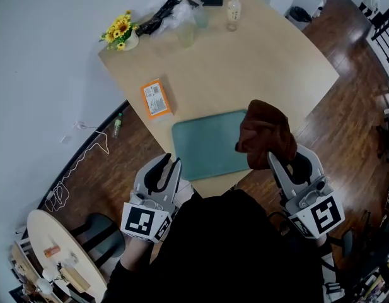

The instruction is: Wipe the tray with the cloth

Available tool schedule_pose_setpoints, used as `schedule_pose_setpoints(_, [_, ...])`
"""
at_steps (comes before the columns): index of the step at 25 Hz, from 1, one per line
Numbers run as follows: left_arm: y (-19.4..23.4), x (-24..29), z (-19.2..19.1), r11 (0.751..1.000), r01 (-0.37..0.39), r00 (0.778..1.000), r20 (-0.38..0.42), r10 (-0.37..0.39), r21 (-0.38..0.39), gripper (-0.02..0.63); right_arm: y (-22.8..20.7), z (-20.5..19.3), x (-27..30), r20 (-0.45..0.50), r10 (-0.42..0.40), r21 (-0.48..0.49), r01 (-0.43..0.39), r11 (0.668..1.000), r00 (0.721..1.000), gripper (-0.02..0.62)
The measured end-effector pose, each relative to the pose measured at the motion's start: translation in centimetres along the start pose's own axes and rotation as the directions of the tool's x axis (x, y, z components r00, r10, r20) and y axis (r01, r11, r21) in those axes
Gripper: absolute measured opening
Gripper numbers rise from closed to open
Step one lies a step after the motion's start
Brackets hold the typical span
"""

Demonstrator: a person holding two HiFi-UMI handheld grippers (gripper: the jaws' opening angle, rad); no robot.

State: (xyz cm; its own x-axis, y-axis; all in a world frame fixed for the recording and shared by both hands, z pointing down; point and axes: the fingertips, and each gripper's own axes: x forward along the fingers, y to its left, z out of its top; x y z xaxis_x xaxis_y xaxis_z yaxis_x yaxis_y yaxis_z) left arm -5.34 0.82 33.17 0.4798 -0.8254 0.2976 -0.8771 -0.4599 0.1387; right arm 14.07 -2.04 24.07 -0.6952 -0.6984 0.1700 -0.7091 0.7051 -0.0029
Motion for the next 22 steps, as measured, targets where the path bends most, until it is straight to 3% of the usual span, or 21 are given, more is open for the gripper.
schedule_pose_setpoints(5, [0.5, -0.4, -0.5, 0.999, -0.038, 0.999, -0.02, 0.037, -0.014, 0.069, -8.4, -7.2, -2.1, -0.131, -0.198, 0.056, 0.207, 0.977, 0.971, 0.074])
schedule_pose_setpoints(9, [0.9, -0.7, -0.8, 0.998, -0.064, 0.998, -0.026, 0.063, -0.02, 0.069, -13.2, -14.4, -1.8, -0.248, -0.261, 0.078, 0.287, 0.955, 0.933, 0.074])
schedule_pose_setpoints(14, [0.8, -0.8, -1.1, 0.997, -0.076, 0.997, -0.036, 0.075, -0.023, 0.069, -16.7, -25.2, 2.4, -0.42, -0.264, 0.099, 0.332, 0.938, 0.868, 0.074])
schedule_pose_setpoints(16, [0.7, -0.9, -1.5, 0.997, -0.075, 0.996, -0.045, 0.073, -0.029, 0.069, -17.3, -29.9, 4.0, -0.51, -0.246, 0.121, 0.351, 0.928, 0.824, 0.074])
schedule_pose_setpoints(20, [0.4, -0.8, -1.8, 0.996, -0.069, 0.996, -0.057, 0.066, -0.056, 0.069, -17.1, -38.0, 5.3, -0.685, -0.162, 0.174, 0.376, 0.91, 0.711, 0.091])
schedule_pose_setpoints(22, [0.3, -0.9, -1.9, 0.996, -0.068, 0.996, -0.057, 0.064, -0.059, 0.069, -16.9, -39.7, 5.4, -0.71, -0.129, 0.211, 0.383, 0.9, 0.693, 0.126])
